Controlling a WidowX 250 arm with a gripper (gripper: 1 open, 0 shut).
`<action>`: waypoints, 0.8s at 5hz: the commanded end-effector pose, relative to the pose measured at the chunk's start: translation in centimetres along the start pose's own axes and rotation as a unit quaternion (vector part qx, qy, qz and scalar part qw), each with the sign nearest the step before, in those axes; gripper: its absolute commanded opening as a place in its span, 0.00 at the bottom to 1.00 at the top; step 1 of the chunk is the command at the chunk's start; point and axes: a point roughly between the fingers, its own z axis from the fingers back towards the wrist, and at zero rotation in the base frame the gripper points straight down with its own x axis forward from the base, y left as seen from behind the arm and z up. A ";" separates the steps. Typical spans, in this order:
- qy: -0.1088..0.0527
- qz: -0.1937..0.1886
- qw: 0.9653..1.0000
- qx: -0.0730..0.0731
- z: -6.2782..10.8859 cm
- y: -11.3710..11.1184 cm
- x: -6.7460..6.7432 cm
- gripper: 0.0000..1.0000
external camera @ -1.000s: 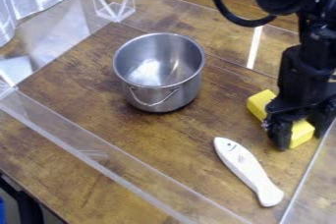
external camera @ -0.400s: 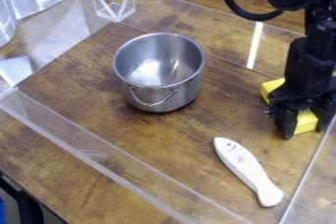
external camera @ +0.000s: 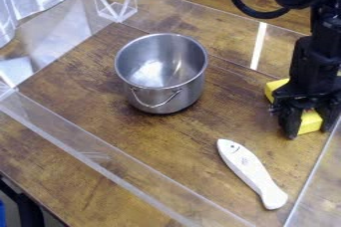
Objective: Move the yellow butter to the left side of the table
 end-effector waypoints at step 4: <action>-0.006 0.042 0.998 0.036 1.7 2.0 3.9 1.00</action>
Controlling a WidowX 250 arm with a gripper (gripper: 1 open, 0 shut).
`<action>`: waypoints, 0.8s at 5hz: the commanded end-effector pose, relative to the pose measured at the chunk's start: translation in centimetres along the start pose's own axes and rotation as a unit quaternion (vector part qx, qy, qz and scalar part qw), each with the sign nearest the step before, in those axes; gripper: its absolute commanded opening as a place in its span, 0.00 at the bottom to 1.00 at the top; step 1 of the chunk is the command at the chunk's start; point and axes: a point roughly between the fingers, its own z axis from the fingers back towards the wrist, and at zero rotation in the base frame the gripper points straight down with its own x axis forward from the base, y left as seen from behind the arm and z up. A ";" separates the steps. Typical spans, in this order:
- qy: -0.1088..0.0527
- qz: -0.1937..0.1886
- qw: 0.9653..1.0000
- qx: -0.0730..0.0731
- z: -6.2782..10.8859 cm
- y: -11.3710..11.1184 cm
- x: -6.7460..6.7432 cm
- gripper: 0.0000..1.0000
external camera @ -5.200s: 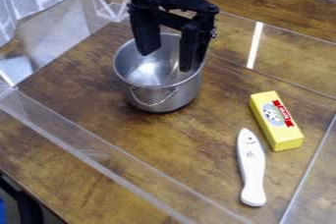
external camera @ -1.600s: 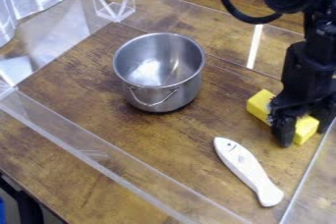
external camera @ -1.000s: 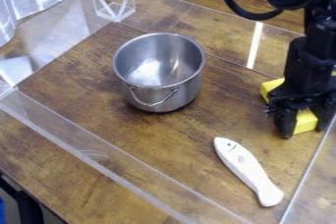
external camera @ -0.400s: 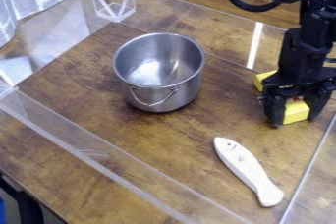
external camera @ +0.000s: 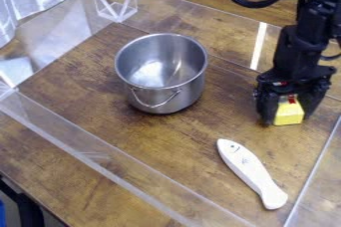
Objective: Move the yellow butter to the left side of the table
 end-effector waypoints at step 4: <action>0.004 0.069 0.998 -0.008 2.7 0.6 2.9 0.00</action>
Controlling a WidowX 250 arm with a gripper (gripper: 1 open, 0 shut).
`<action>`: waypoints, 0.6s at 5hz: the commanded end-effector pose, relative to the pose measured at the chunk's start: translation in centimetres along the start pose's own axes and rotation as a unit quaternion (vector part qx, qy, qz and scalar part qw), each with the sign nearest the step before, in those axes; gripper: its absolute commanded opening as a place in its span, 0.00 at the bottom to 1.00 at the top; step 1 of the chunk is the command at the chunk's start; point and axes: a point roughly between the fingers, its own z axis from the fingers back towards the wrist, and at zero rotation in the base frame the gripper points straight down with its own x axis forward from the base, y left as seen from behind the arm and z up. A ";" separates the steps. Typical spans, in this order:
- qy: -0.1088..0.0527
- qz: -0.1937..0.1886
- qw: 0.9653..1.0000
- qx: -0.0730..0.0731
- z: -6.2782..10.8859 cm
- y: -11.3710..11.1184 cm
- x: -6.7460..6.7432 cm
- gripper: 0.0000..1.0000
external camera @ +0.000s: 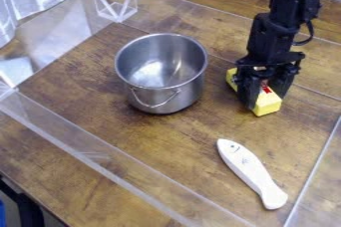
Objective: Move the yellow butter to the left side of the table
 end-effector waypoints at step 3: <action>-0.010 -0.006 0.999 -0.030 2.4 1.2 0.3 0.00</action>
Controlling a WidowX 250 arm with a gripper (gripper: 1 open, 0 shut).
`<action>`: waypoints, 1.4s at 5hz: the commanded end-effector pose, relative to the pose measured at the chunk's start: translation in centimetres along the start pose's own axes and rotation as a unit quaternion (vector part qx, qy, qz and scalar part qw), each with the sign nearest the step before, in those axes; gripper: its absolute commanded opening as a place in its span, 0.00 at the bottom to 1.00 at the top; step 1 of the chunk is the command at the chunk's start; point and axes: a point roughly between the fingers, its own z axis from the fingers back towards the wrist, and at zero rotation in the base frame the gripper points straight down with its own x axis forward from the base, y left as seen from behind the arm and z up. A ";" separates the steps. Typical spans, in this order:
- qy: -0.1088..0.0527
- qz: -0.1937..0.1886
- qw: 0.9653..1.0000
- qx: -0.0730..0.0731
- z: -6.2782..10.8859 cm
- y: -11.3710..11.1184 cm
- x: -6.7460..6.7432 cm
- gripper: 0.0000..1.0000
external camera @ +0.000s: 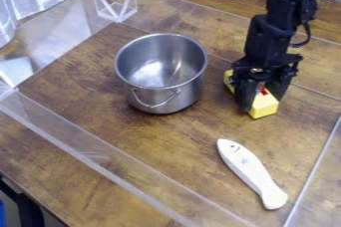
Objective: Move the yellow butter to the left side of the table
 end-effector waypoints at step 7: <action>0.010 0.035 0.999 -0.031 4.0 1.2 -0.5 0.00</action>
